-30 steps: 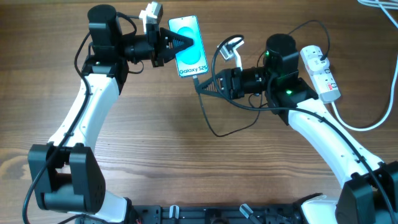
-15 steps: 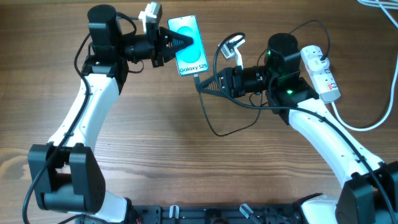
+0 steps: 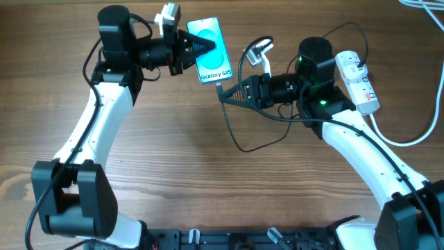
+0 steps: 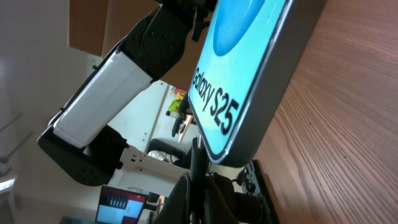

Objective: Plug charger to phone and switch on socket

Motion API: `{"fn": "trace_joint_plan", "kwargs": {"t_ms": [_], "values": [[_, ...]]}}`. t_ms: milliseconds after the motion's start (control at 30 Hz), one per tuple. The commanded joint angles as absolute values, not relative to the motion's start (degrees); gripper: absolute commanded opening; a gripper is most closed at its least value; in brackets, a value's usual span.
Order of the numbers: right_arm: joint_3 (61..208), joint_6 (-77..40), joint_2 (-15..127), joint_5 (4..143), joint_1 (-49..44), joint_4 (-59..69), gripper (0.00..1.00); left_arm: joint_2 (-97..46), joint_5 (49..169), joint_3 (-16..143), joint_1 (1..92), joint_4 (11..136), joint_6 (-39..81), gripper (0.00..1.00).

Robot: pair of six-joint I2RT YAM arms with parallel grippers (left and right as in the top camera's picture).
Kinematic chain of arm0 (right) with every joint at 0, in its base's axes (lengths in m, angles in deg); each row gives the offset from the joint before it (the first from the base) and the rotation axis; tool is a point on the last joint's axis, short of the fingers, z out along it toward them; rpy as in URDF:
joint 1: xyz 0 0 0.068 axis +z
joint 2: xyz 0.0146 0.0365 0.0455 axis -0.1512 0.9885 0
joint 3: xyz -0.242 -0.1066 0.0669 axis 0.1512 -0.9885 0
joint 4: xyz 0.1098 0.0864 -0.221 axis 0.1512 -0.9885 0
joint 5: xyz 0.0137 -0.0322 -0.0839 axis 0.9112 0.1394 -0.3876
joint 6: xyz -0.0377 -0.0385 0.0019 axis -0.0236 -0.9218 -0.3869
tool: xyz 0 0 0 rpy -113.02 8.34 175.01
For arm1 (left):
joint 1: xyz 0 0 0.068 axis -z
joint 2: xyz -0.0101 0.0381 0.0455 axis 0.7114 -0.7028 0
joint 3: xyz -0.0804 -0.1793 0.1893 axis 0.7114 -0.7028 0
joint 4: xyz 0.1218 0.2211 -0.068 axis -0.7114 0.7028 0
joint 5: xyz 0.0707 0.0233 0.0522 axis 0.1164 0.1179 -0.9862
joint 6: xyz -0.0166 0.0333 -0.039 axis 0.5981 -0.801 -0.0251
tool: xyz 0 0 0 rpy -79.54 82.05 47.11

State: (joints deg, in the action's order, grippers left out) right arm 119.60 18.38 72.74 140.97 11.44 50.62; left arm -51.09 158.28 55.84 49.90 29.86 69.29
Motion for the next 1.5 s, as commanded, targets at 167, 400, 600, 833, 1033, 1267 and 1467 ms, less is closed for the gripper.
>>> {"fn": "trace_joint_plan", "kwargs": {"t_ms": [167,400,600,833,1033,1267,1467], "values": [[119.4,18.9,72.1,139.5,11.2,50.7,0.04,-49.6,159.9,56.6,50.1,29.5,69.3,0.04],[119.4,19.2,72.1,139.8,11.2,50.7,0.04,-49.6,160.3,56.6,52.0,29.1,65.9,0.04],[119.4,19.2,72.1,140.3,11.2,50.2,0.04,-49.6,160.3,56.6,51.9,28.8,65.8,0.04],[119.4,19.2,72.1,142.1,11.2,49.5,0.04,-49.6,168.8,56.6,51.9,20.6,64.6,0.04],[119.4,19.1,72.1,140.0,11.2,50.0,0.04,-49.6,171.7,56.5,52.0,20.5,63.1,0.04],[119.4,24.0,72.1,136.5,11.2,55.4,0.04,-49.6,170.5,56.5,52.3,20.5,61.8,0.04],[119.4,24.8,72.1,132.6,11.2,55.4,0.04,-49.6,170.6,56.5,53.6,20.7,60.4,0.04]]}}
